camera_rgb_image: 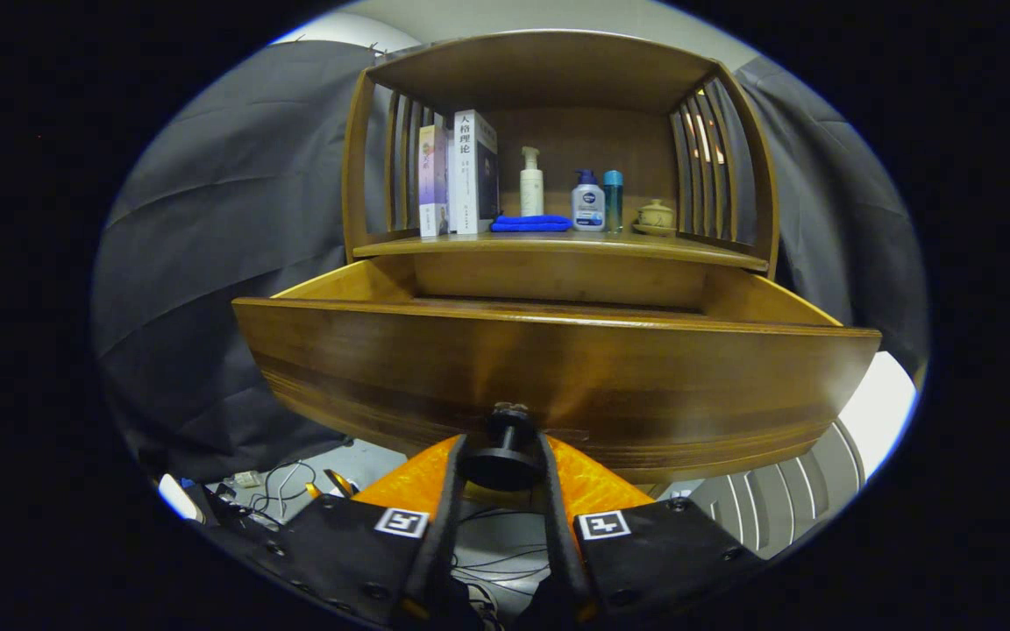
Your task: Pull open the drawer, take out the items inside it, and place them on the countertop above the cabinet.
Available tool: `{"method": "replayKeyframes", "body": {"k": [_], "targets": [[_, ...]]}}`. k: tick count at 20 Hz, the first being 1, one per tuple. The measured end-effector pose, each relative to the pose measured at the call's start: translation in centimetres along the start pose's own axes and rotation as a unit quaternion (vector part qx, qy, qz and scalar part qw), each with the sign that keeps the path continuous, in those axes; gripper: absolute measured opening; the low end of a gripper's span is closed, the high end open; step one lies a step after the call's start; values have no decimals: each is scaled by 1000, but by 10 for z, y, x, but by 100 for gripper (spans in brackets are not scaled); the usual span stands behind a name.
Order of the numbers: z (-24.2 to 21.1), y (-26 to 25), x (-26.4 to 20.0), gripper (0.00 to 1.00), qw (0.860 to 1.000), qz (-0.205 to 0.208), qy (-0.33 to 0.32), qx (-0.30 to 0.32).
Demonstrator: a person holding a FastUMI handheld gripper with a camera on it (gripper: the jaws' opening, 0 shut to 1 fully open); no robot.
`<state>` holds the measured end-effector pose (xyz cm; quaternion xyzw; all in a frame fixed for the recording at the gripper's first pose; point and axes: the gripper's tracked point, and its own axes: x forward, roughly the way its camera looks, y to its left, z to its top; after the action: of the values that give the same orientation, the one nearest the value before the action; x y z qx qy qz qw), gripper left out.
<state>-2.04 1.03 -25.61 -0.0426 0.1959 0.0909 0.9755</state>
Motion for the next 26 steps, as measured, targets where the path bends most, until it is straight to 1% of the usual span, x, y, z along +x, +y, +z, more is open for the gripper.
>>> {"method": "replayKeyframes", "body": {"k": [1,6,9,12,15,17,20,22,24,26], "targets": [[4,0,-6,53,1000,7,-1,-1],[24,-13,-37,81,1000,6,-12,-3],[44,-17,-55,97,1000,13,-19,-4],[71,-21,-64,97,999,26,-30,-3],[106,-37,-62,97,999,16,-39,-9],[125,-47,-54,97,999,9,-33,-12],[144,-54,-28,97,1000,8,8,-3],[155,-44,-8,97,999,33,28,17],[152,-37,16,97,996,50,70,33],[148,-35,41,98,992,54,112,34]]}}
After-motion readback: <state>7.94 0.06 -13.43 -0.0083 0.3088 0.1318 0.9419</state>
